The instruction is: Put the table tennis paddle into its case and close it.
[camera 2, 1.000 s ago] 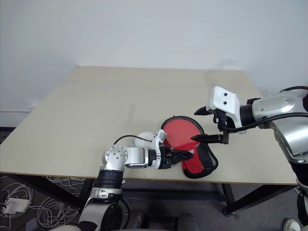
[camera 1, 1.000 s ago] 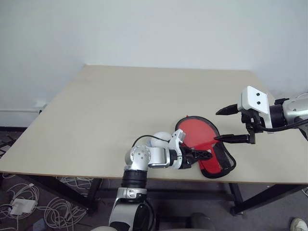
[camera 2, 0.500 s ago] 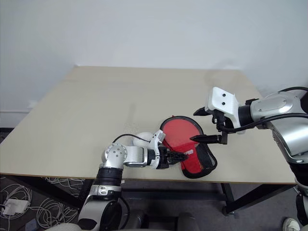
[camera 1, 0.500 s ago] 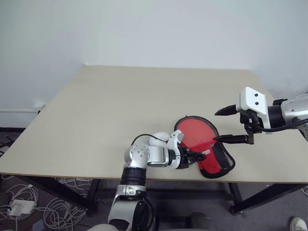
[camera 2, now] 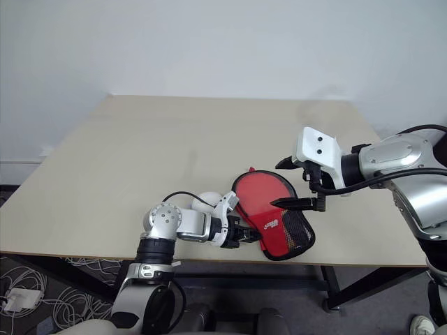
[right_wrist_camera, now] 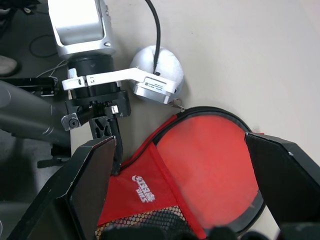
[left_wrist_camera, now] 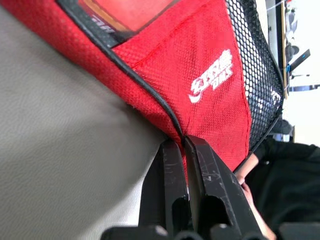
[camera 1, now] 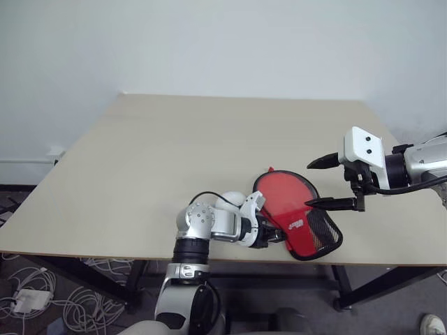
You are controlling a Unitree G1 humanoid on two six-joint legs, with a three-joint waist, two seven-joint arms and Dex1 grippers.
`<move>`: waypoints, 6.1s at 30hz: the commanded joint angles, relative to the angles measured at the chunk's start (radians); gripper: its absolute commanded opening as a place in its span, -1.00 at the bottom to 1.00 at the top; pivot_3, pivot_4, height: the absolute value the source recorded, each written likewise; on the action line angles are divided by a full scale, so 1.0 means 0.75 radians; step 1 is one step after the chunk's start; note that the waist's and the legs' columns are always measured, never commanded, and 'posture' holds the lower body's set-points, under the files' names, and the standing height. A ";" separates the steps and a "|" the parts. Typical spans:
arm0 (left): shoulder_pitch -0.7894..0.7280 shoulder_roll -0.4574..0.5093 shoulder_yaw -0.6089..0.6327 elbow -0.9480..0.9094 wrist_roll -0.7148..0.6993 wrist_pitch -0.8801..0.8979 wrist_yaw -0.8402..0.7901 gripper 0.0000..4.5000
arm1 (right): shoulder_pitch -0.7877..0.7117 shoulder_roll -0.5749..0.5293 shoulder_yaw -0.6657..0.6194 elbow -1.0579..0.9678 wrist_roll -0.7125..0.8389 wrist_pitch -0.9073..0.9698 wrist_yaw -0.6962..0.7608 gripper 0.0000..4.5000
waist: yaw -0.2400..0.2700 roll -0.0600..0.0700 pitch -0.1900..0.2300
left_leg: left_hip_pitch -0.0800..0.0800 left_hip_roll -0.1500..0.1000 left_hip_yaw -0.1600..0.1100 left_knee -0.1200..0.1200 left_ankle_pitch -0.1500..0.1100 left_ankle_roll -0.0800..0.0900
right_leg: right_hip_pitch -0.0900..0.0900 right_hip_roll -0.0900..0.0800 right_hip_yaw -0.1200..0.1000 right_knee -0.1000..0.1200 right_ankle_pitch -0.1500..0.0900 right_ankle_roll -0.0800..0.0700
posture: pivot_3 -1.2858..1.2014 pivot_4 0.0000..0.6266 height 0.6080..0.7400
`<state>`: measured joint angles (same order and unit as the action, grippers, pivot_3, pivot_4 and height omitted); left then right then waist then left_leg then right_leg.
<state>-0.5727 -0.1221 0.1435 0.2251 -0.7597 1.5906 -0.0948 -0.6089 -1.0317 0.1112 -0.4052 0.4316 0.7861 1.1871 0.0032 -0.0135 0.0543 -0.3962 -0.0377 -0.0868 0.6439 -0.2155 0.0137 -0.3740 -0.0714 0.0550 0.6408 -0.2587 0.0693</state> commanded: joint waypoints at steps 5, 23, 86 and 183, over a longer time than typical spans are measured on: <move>0.059 0.241 -0.130 -0.169 -0.413 0.032 0.069 -0.98 | -0.018 0.013 -0.019 -0.027 0.019 -0.005 -0.013 1.00 | -0.006 0.001 0.000 | -0.001 0.001 -0.006 -0.001 0.000 0.000 | -0.002 0.000 0.003 0.001 0.000 0.000 | 0.03 -1.00 0.91; 0.212 0.628 -0.393 -0.351 -1.284 -0.071 0.524 -0.98 | -0.047 0.049 0.022 -0.010 0.010 -0.025 0.001 1.00 | 0.001 0.001 0.001 | -0.001 0.001 -0.005 -0.001 0.000 0.000 | -0.003 -0.002 0.004 0.001 0.002 -0.010 | 0.03 -1.00 0.91; 0.252 1.181 -0.325 -0.935 0.006 -0.976 -0.847 -1.00 | -0.009 0.552 0.030 0.281 -0.190 0.058 -0.408 0.07 | -0.006 0.009 0.007 | -0.001 0.002 0.005 -0.003 0.004 0.007 | -0.005 0.003 0.005 0.000 0.000 -0.003 | 0.03 -1.00 0.91; 0.532 0.908 -0.205 -0.597 0.295 -1.359 -1.057 0.99 | 0.414 1.078 0.175 0.406 -0.268 -0.041 -0.972 -1.00 | -0.035 0.010 0.006 | 0.002 0.006 0.014 -0.008 0.005 0.007 | -0.011 0.006 0.014 0.004 0.004 -0.007 | 0.03 -1.00 0.91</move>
<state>-0.1678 0.5506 -0.0402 -0.1812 -0.5191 0.5740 -0.8802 -0.3008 -0.2250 0.2360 -0.0996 0.2343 0.7484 0.4603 -0.0228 -0.0061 0.0586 -0.3944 -0.0330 -0.0764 0.6377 -0.2119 0.0187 -0.3823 -0.0669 0.0654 0.6439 -0.2556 0.0643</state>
